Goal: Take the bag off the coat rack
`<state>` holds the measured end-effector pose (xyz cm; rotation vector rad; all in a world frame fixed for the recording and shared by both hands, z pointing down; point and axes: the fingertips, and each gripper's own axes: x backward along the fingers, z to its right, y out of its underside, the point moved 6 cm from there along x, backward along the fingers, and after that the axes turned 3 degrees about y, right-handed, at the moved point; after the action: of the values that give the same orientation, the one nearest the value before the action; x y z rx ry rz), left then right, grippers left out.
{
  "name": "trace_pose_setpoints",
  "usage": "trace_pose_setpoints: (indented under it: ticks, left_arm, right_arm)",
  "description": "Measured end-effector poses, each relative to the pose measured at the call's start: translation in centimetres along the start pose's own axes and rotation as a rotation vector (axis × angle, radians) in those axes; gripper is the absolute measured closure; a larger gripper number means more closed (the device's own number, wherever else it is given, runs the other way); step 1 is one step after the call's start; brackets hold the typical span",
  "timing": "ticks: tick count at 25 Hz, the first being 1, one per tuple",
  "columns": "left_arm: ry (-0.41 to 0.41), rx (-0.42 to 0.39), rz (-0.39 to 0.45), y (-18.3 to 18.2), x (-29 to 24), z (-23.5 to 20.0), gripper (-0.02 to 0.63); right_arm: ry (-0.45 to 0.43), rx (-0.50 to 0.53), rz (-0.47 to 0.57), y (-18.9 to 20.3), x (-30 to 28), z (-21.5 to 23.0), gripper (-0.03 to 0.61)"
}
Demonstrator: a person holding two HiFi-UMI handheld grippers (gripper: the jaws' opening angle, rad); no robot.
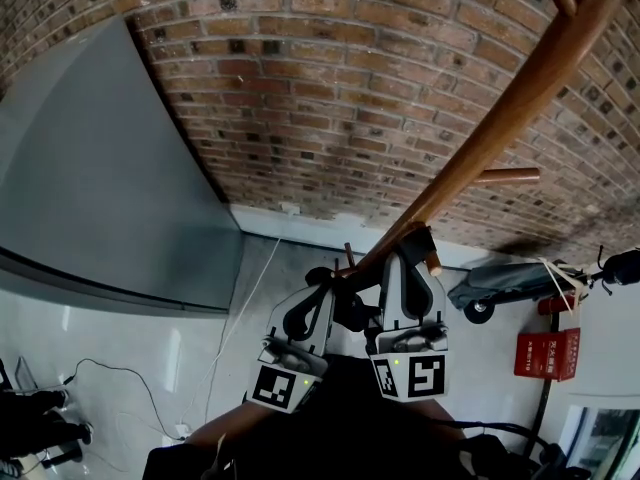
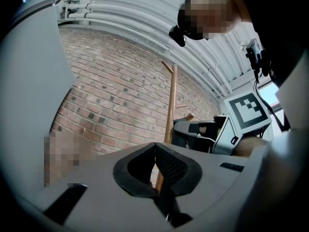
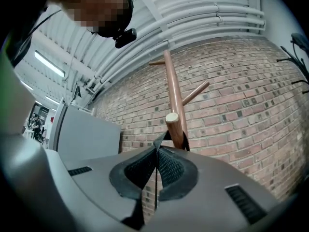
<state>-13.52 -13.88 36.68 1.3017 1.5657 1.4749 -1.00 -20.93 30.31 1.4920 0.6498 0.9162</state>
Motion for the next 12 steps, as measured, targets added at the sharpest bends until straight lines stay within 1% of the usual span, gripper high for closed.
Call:
trace_pose_setpoints:
  ticks: [6,12]
  left_arm:
    - [0.000,0.022,0.011,-0.1,0.0,0.9,0.597]
    - [-0.005,0.020,0.018,-0.2,0.7,2.2,0.595]
  right_arm:
    - [-0.033,-0.017,0.035,-1.0,1.2,-0.6,0.558]
    - [-0.044,-0.020,0.050,-2.1,2.7,-0.6,0.558]
